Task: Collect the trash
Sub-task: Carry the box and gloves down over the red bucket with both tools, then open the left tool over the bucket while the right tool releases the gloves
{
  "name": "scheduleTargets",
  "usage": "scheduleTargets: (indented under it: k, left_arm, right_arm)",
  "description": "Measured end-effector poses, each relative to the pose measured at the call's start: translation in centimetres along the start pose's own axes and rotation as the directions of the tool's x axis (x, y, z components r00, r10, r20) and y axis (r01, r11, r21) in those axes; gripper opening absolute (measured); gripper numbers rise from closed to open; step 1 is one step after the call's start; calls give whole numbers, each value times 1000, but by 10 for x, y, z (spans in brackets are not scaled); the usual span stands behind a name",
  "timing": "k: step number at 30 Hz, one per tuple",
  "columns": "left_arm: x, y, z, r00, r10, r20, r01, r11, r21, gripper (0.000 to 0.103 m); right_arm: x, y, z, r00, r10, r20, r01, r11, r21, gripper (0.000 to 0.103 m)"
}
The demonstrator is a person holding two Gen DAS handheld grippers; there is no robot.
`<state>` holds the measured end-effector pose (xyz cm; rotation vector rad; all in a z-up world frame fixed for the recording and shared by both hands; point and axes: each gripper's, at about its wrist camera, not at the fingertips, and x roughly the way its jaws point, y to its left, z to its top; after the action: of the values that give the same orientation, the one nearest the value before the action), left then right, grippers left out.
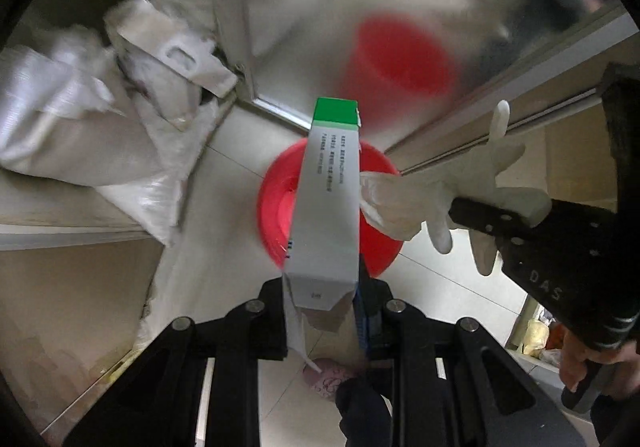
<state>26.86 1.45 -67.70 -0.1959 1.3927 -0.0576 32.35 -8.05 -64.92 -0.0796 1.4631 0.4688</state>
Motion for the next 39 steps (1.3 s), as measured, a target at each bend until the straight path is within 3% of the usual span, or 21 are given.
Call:
scheduleTargets:
  k: [8, 19, 21, 23, 25, 28, 34, 39]
  left_arm:
    - [122, 9, -1, 997, -1, -71, 1, 1000, 0, 22]
    - [193, 13, -11, 991, -25, -130, 24, 1000, -3, 22]
    - [194, 14, -8, 991, -25, -128, 24, 1000, -15, 23]
    - [193, 17, -7, 991, -6, -132, 3, 1000, -22, 28]
    - [191, 19, -7, 990, 12, -143, -13, 1000, -8, 31]
    - [180, 13, -10, 990, 30, -138, -27, 999, 24, 34]
    - [136, 9, -16, 992, 40, -123, -38, 999, 25, 37]
    - [69, 7, -22, 997, 30, -67, -29, 999, 21, 37]
  right_arm:
    - [90, -20, 0, 999, -11, -34, 10, 1000, -4, 3]
    - [142, -28, -5, 998, -55, -37, 53, 996, -71, 4]
    - [148, -34, -6, 998, -43, -47, 40, 997, -67, 7]
    - [149, -36, -8, 998, -46, -52, 43, 997, -69, 20]
    - [146, -39, -9, 998, -42, -52, 38, 997, -72, 48]
    - [137, -37, -10, 999, -42, -30, 39, 996, -81, 61]
    - [106, -28, -10, 999, -47, -15, 46, 996, -78, 73]
    - [53, -7, -14, 995, -98, 28, 100, 986, -130, 74]
